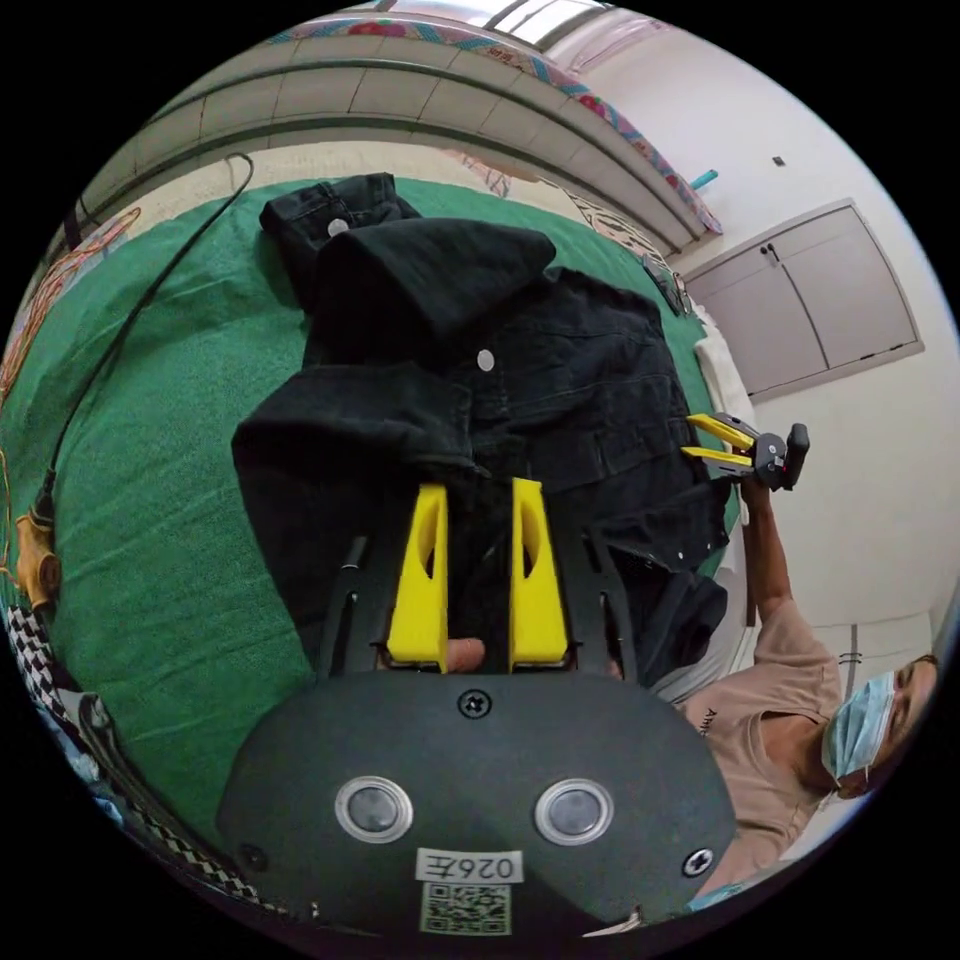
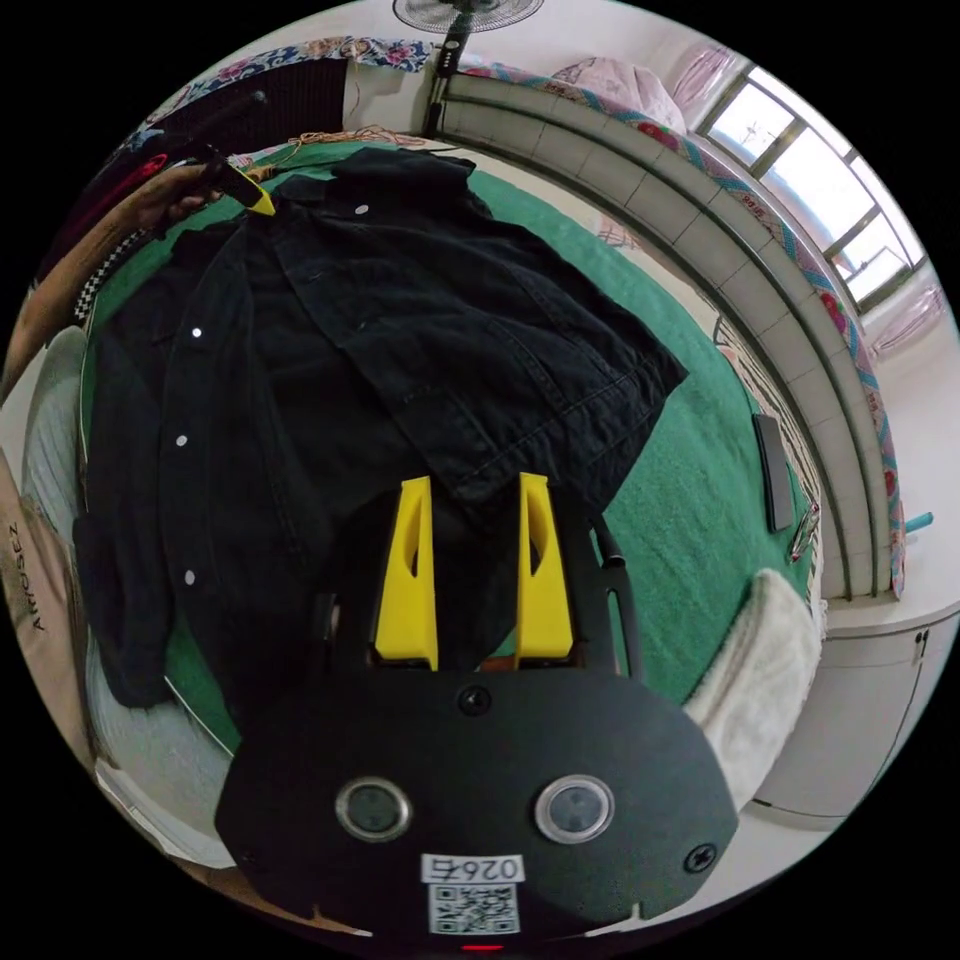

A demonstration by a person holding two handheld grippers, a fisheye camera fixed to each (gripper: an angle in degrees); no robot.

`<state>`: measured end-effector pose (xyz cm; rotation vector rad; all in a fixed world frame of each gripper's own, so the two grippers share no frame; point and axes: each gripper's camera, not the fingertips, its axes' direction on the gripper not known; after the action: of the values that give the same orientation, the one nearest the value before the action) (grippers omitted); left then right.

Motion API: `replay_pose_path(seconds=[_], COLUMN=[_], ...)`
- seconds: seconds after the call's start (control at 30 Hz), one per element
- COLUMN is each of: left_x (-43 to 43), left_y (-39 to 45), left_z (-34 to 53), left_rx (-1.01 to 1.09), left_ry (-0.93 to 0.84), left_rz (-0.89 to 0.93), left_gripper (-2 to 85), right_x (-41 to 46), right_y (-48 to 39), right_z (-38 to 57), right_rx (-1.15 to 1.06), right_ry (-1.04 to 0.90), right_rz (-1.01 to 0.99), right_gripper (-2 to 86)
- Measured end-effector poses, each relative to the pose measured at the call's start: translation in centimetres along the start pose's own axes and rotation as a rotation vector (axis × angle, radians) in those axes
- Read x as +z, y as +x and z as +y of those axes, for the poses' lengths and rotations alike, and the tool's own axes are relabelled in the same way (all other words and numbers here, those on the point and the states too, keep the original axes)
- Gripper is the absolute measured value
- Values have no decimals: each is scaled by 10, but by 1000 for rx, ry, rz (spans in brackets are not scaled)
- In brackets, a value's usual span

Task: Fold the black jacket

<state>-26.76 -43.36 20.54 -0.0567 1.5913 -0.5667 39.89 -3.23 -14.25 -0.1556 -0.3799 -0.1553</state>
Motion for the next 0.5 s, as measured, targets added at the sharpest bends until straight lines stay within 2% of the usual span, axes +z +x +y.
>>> replay_pose_path(seconds=[0.07,0.2,0.33,0.4,0.5], left_x=[-8,-15,-24,-30,-48], left_y=[-5,-21,-46,-55,-65], left_z=[-6,-12,-11,-9,5], left_rx=[3,-26,-63,-75,-79], left_ry=[22,23,88,124,231], left_rz=[17,67,227,291,424], left_gripper=[19,2,-2,-2,-2], right_x=[2,2,6,-1,-34], right_y=[1,-5,-6,4,18], right_z=[-2,-2,-3,-5,5], right_rx=[0,-51,-70,-34,27], right_ry=[-4,-6,-8,-3,122], right_rz=[-6,16,11,4,55], right_gripper=[72,73,52,0,-13])
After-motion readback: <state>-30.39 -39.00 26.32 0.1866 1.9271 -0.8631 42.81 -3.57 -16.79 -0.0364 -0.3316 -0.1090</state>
